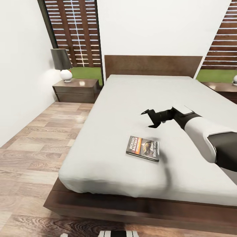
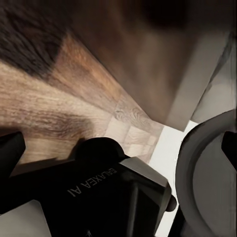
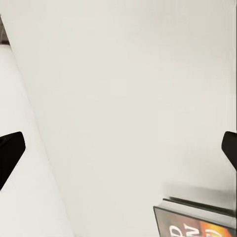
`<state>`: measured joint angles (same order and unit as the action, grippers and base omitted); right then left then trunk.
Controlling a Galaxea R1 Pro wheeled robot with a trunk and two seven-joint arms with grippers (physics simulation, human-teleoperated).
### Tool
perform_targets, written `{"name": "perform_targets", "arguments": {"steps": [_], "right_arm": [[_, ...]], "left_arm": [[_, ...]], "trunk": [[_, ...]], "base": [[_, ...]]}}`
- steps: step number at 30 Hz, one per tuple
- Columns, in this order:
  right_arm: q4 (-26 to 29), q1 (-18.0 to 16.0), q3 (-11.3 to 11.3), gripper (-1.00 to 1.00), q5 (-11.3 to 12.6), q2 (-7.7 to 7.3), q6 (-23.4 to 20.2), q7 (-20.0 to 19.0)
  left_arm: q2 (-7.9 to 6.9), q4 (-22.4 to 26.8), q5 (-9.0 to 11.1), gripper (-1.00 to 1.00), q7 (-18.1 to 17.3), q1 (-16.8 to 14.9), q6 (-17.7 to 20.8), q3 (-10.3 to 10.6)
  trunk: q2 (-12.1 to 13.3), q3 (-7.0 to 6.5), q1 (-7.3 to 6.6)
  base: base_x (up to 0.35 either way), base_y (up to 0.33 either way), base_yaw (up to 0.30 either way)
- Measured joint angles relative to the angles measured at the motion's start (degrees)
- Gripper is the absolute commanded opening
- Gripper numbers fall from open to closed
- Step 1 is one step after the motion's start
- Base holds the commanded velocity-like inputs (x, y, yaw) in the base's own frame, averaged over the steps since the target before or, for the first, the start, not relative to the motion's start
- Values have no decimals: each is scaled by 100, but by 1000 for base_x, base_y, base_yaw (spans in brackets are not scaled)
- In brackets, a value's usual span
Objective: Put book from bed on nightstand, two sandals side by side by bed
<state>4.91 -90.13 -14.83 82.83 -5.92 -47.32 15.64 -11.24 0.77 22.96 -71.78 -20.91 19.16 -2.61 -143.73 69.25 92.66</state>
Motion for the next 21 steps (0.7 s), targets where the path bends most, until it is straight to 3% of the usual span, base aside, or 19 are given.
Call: {"name": "perform_targets", "arguments": {"steps": [8, 14, 21], "right_arm": [[-8, 20, -1, 100, -361, -236, -22, -576], [-28, 23, -7, 100, -652, -272, -37, -858], [-139, 33, -12, 100, -745, -272, -108, -1053]], "left_arm": [[-100, 0, -5, 100, -741, 0, -7, 9], [-130, 0, -6, 100, -881, 0, 2, 11], [-145, 0, -6, 100, -923, 0, 22, 11]], "trunk": [[0, 0, 0], [0, 0, 0], [0, 0, 0]], "base": [[0, 0, 0], [0, 0, 0], [0, 0, 0]]}}
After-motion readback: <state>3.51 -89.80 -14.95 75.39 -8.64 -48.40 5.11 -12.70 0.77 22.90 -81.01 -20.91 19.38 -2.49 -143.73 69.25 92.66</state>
